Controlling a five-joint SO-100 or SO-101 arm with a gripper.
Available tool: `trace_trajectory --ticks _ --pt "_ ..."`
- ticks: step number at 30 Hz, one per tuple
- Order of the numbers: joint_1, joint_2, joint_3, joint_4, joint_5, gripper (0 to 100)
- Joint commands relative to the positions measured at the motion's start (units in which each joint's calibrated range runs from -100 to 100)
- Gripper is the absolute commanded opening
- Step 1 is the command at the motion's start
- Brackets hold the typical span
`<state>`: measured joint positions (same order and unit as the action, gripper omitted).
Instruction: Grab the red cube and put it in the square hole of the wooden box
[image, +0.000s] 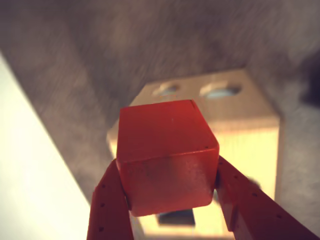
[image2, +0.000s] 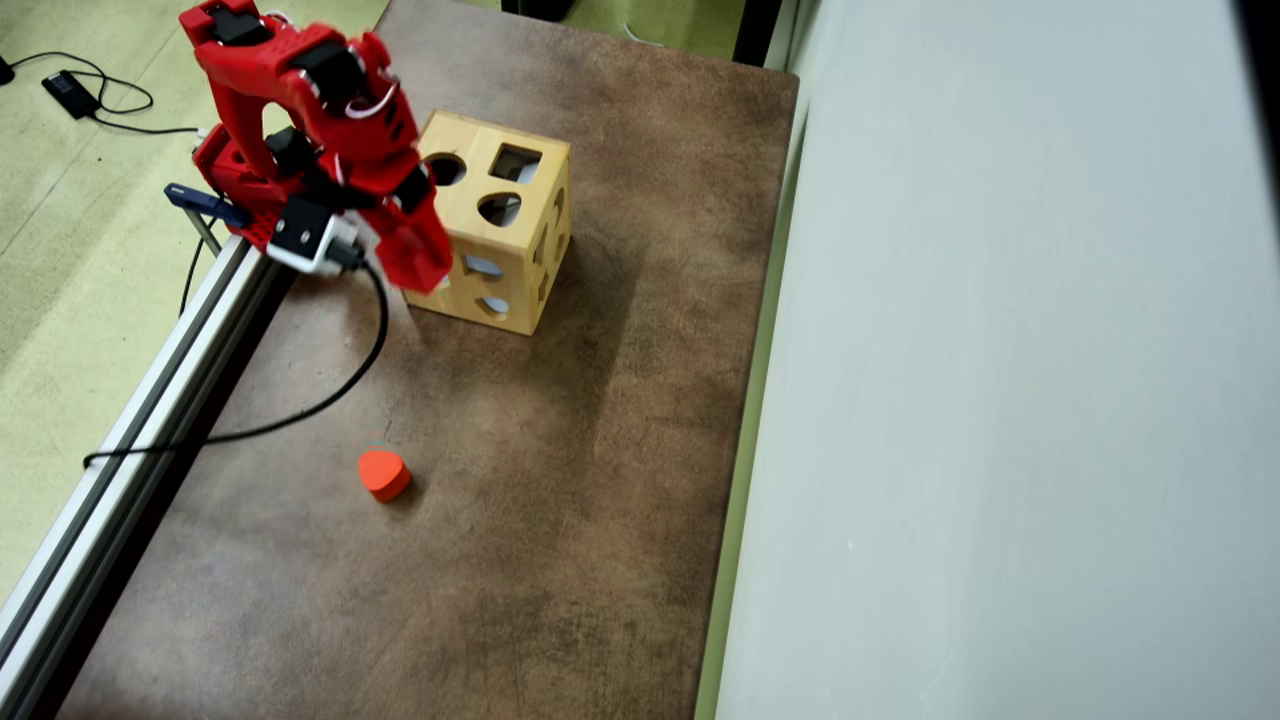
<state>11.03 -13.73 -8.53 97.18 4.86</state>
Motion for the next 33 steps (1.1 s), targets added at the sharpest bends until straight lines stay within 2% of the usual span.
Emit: trace_trajectory --ticks 1,7,16,33 --pt "-6.9 -3.9 -2.5 0.7 -3.2 3" --pt "-15.0 -3.0 -2.5 0.7 -7.7 3" --pt "-19.2 0.9 -2.2 -4.5 -10.5 3" --pt "-23.3 7.7 -1.7 -7.4 -10.1 3"
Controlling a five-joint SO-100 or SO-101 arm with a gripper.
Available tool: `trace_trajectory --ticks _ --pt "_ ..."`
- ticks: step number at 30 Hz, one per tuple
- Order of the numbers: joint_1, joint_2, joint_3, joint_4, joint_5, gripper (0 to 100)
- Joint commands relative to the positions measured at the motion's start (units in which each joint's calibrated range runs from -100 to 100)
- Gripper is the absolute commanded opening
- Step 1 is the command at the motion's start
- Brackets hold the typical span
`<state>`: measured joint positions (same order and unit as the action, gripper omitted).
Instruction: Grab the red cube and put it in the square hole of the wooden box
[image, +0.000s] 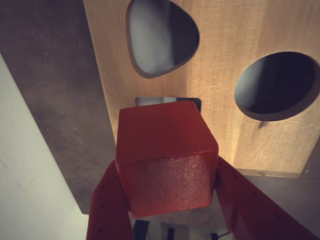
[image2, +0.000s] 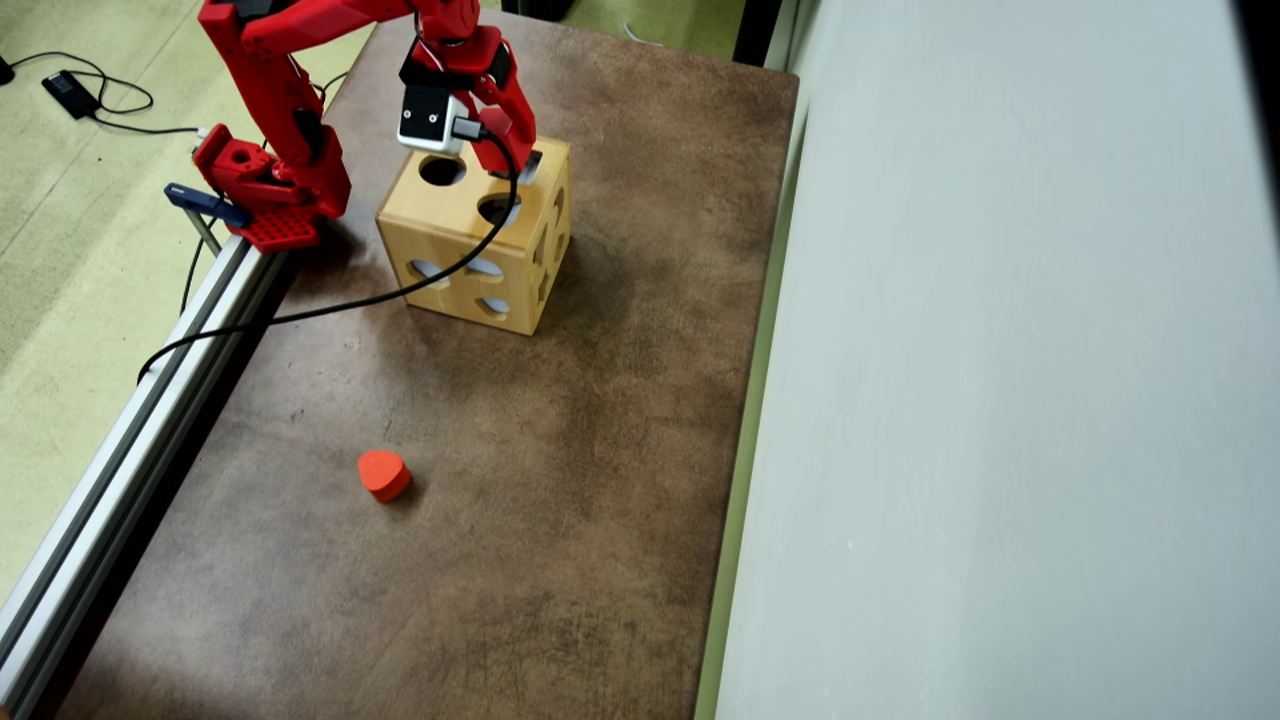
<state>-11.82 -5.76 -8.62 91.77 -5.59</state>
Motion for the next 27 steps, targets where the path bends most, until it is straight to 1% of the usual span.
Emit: trace_trajectory --ticks 1,20,27 --pt "-0.7 -0.3 -1.6 -2.1 0.3 3" --pt "-1.0 -0.2 -1.1 -0.9 0.4 3" --pt "-1.0 1.0 2.6 -1.3 0.5 3"
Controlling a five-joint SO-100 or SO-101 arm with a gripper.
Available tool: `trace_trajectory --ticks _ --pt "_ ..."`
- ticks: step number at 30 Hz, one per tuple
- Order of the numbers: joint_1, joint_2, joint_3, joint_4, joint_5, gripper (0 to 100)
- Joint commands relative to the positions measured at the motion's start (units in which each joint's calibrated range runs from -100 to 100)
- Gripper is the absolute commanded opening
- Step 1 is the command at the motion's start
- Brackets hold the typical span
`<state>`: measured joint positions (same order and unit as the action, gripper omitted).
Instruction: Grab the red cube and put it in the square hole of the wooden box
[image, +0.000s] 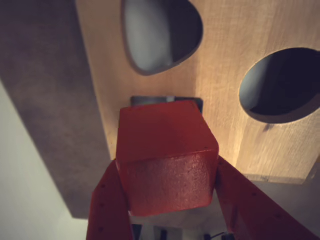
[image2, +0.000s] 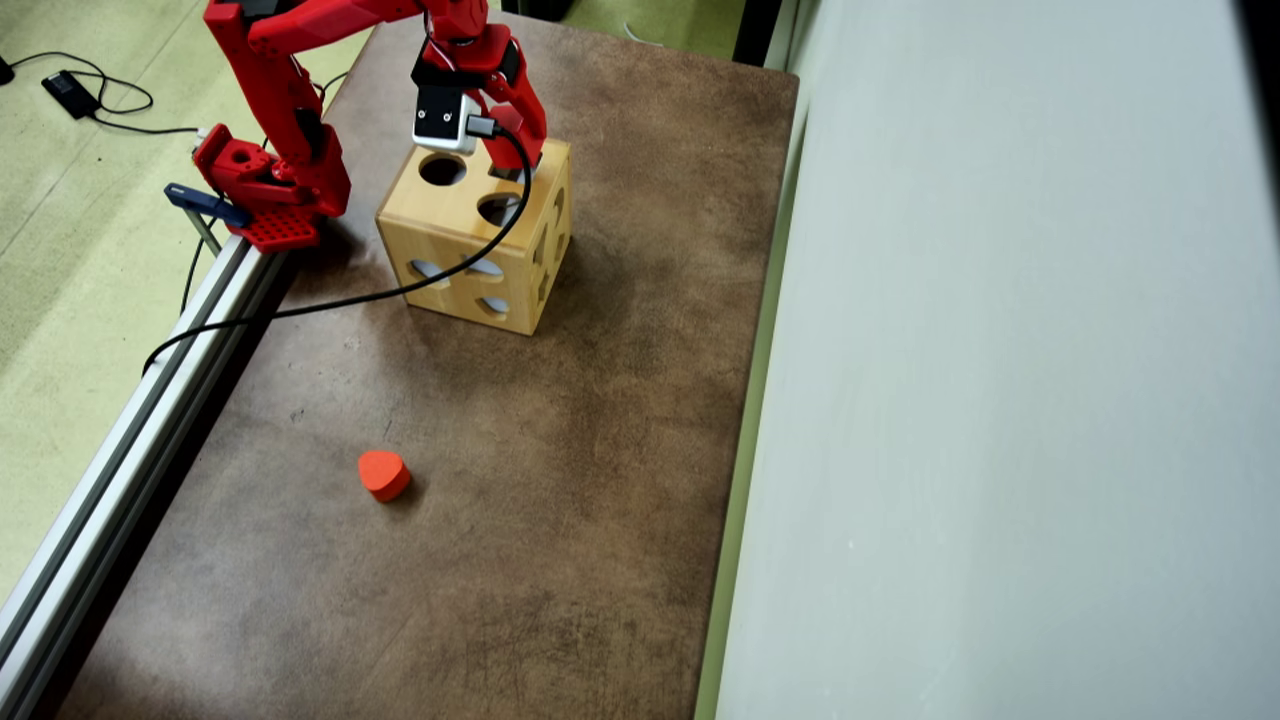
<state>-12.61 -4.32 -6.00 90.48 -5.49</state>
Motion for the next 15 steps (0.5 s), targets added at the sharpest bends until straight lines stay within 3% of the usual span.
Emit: trace_trajectory --ticks 1,15 --pt "-0.2 -0.4 0.0 0.0 0.4 3" --pt "-0.9 6.0 -0.1 -0.6 0.0 3"
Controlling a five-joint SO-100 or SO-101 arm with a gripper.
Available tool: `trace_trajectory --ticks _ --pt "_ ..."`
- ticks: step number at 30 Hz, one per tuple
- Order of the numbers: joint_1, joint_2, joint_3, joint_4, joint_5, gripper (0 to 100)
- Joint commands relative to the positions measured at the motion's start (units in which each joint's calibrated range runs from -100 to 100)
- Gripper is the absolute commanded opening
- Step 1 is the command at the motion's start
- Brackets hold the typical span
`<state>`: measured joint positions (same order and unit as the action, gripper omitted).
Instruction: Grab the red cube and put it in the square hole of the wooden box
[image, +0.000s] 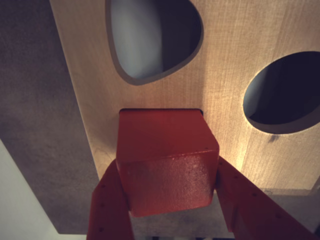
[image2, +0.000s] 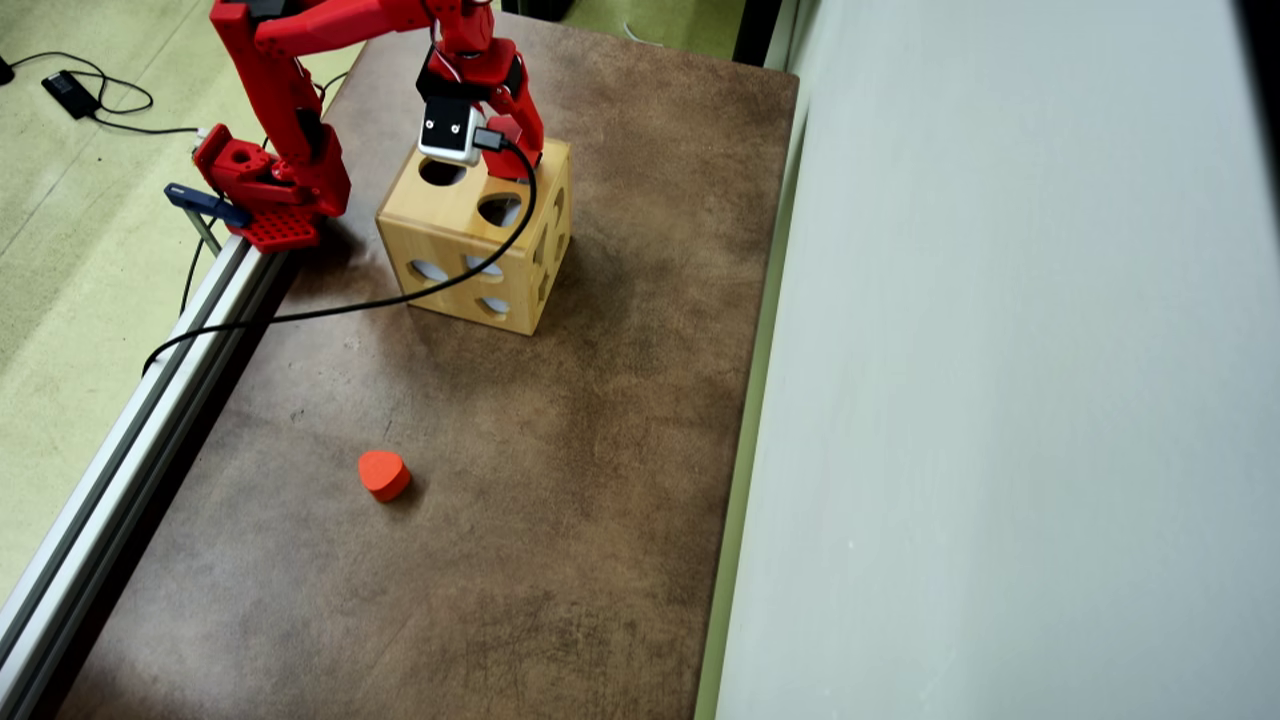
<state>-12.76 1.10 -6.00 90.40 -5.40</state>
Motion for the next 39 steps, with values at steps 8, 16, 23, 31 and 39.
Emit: trace_trajectory --ticks 8,16,23,31,39 --pt "-3.6 0.6 -0.8 0.3 -0.4 3" --pt "-3.6 1.5 -0.9 0.3 -2.5 3" --pt "-3.3 6.0 -0.8 0.4 -2.5 3" --pt "-2.8 5.9 -1.1 2.0 -4.8 13" --pt "-3.4 5.1 -1.7 2.4 -6.4 30"
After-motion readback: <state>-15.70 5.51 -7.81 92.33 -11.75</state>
